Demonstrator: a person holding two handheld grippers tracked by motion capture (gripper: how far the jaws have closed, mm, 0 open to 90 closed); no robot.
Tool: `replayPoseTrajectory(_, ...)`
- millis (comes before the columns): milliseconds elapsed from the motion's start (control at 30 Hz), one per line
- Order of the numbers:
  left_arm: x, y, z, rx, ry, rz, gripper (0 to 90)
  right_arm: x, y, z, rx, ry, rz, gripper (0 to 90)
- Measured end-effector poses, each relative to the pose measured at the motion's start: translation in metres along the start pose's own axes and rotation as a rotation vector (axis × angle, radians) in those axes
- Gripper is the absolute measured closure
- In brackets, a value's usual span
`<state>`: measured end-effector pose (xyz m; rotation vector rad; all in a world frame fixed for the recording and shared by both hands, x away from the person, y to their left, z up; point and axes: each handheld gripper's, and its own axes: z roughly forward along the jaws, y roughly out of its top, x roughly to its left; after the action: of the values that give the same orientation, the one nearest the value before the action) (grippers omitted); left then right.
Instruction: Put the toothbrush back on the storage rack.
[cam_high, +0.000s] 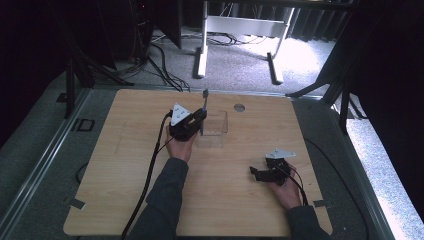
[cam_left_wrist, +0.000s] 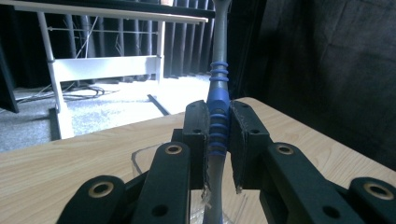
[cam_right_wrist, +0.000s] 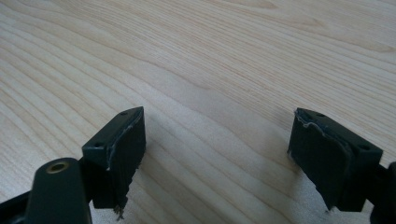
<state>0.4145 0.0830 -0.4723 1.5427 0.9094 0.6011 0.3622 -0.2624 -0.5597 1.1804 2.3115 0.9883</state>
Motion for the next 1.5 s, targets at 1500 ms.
replayPoseTrajectory(1500,-0.014,-0.015,0.006,0.162,0.020,0.142,73.0,0.000,0.000,0.000,0.000,0.000,0.000,18.6)
